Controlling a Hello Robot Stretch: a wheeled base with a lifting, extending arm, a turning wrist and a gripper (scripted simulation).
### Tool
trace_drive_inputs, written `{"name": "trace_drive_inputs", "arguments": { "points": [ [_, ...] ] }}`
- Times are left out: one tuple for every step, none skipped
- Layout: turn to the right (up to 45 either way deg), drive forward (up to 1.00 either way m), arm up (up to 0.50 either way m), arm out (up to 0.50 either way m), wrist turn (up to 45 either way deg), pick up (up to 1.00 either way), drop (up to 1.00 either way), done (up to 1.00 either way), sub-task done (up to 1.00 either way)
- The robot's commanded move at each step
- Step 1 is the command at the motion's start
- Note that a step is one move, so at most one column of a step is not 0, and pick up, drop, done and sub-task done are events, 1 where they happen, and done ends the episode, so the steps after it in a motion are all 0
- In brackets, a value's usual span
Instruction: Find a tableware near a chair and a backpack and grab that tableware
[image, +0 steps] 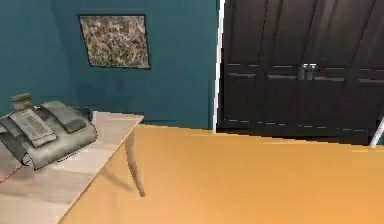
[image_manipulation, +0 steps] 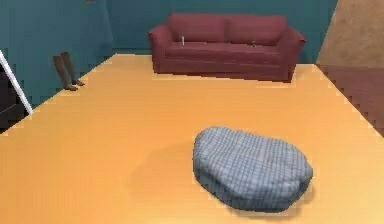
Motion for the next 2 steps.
{"name": "trace_drive_inputs", "arguments": {
  "points": [
    [-42.0, 0.00, 0.00, 0.00, 0.0, 0.00, 0.00, 0.00, 0.00],
    [0.0, 0.05, 0.00, 0.00, 0.0, 0.00, 0.00, 0.00, 0.00]
  ]
}}
